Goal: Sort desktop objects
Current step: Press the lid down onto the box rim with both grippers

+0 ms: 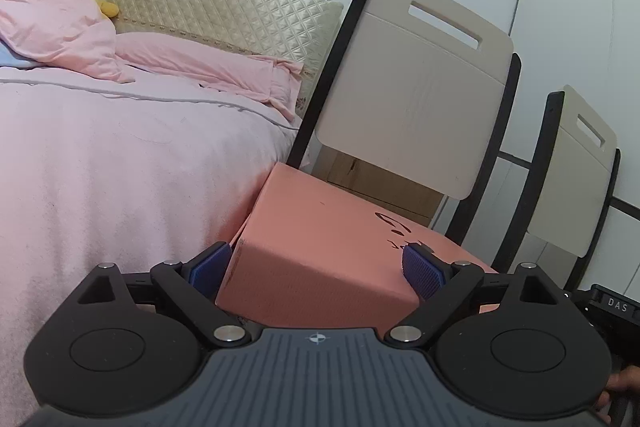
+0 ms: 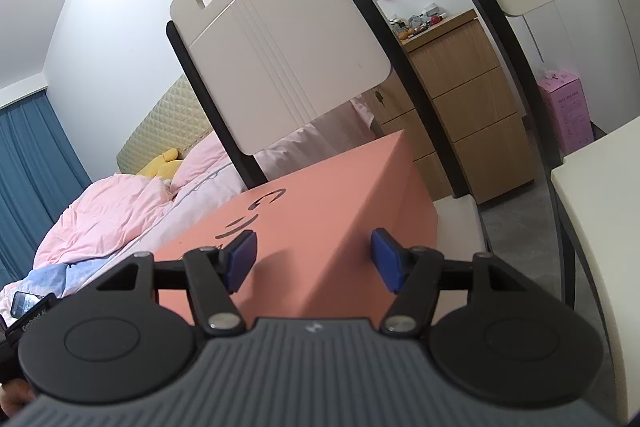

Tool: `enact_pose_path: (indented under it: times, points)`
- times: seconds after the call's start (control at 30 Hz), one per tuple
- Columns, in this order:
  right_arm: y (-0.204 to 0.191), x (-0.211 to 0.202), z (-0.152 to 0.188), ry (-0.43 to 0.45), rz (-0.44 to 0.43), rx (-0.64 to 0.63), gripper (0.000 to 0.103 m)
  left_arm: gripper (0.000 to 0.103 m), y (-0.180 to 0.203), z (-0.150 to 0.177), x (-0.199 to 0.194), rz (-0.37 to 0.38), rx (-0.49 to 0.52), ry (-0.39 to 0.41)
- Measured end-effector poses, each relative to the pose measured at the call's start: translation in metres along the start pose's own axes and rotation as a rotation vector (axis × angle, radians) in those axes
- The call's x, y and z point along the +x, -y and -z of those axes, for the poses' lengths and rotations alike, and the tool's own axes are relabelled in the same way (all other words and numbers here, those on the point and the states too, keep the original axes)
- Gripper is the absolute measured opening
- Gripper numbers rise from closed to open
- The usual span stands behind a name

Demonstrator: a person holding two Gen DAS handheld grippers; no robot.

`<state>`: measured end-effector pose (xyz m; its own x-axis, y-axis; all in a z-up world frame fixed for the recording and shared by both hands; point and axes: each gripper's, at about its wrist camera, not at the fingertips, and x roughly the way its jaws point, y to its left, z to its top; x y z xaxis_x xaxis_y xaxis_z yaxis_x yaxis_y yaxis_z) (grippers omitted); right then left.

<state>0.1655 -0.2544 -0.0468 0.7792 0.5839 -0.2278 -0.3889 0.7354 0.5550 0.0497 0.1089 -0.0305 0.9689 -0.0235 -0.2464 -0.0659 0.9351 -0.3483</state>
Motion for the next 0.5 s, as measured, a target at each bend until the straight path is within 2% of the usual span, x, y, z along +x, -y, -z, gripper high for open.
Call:
enact_pose_path:
  times: [0.23,0.33,0.5]
  points:
    - [0.007,-0.005,-0.006,0.027,0.020,0.011,0.065,0.094,0.006,0.003,-0.001,0.068,0.010,-0.026]
    - [0.011,-0.006,-0.009,0.036,0.022,0.020,0.064,0.094,0.007,0.004,-0.001,0.071,0.008,-0.015]
    - [0.010,-0.005,-0.008,0.030,0.008,0.007,0.065,0.094,-0.005,0.003,0.001,0.067,-0.066,0.004]
